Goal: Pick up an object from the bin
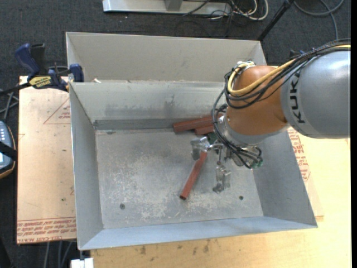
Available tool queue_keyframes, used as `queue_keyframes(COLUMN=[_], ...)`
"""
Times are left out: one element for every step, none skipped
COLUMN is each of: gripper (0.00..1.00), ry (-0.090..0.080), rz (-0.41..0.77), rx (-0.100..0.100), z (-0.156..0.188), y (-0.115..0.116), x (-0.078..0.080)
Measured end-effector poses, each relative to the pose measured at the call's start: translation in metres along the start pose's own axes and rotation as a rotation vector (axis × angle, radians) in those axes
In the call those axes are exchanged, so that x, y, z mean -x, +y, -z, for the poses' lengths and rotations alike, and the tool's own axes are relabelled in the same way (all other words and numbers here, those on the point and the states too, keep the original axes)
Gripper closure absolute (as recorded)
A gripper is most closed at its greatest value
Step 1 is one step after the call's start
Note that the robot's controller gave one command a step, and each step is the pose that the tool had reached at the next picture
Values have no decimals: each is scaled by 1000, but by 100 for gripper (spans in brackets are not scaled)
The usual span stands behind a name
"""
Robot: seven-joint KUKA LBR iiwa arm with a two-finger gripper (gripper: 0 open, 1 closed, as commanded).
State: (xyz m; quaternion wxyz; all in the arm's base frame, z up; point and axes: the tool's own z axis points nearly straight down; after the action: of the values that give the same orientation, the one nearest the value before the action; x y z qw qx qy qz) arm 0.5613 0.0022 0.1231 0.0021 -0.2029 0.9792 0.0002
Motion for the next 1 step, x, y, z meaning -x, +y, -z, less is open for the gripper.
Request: queue_keyframes(gripper=[0], ry=[1], rz=[183], rx=[1], z=[-45], y=[11], x=[18])
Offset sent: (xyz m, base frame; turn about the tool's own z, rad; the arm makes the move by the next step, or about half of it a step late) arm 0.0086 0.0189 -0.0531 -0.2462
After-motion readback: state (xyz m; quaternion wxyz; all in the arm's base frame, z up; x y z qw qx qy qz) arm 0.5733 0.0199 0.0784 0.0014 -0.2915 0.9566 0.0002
